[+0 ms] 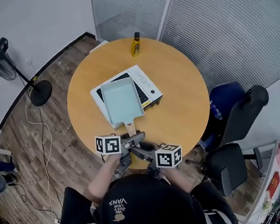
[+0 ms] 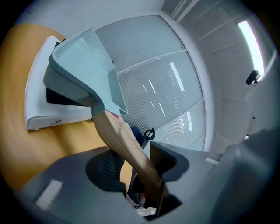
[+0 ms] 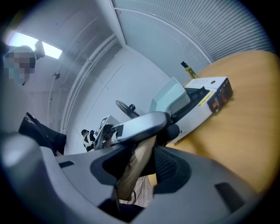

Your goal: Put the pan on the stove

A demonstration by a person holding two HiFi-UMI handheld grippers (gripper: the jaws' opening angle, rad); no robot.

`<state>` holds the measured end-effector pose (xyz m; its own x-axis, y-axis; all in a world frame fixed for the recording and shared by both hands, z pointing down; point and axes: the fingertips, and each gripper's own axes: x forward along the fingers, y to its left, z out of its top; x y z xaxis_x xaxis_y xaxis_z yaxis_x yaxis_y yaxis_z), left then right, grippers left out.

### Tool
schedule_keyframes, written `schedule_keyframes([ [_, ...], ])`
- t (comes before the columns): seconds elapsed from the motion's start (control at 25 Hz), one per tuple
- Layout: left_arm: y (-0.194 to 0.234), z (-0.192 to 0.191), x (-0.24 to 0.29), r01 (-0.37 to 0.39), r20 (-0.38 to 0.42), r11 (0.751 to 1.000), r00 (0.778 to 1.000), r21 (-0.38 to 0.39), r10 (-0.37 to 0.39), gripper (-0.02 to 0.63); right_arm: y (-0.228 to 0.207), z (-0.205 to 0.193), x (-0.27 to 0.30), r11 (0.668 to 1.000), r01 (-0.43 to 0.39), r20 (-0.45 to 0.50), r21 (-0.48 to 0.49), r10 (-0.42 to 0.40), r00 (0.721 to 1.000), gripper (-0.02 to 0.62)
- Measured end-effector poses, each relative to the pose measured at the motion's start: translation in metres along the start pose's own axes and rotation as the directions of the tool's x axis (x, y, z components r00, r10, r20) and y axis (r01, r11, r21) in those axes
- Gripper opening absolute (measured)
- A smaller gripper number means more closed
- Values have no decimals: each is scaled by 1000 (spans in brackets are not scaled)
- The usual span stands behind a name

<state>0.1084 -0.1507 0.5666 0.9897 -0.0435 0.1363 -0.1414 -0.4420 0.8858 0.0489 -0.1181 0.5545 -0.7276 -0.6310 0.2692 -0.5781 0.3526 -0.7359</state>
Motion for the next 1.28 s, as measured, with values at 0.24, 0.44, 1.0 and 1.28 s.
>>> schedule_keyframes([
  [0.24, 9, 11, 22, -34, 61, 999, 998, -28, 36, 178, -21, 13, -9, 999, -35, -50, -10, 35, 998, 156],
  [0.44, 16, 20, 36, -53, 112, 997, 992, -49, 58, 178, -35, 24, -14, 998, -49, -85, -25, 46, 995, 156],
  [1.0, 34, 37, 55, -101, 196, 990, 973, -95, 118, 178, -60, 40, -16, 996, -79, -137, -43, 72, 988, 156],
  [1.28, 40, 41, 64, -110, 203, 988, 970, -112, 131, 178, -72, 44, -17, 996, -81, -148, -31, 75, 986, 156],
])
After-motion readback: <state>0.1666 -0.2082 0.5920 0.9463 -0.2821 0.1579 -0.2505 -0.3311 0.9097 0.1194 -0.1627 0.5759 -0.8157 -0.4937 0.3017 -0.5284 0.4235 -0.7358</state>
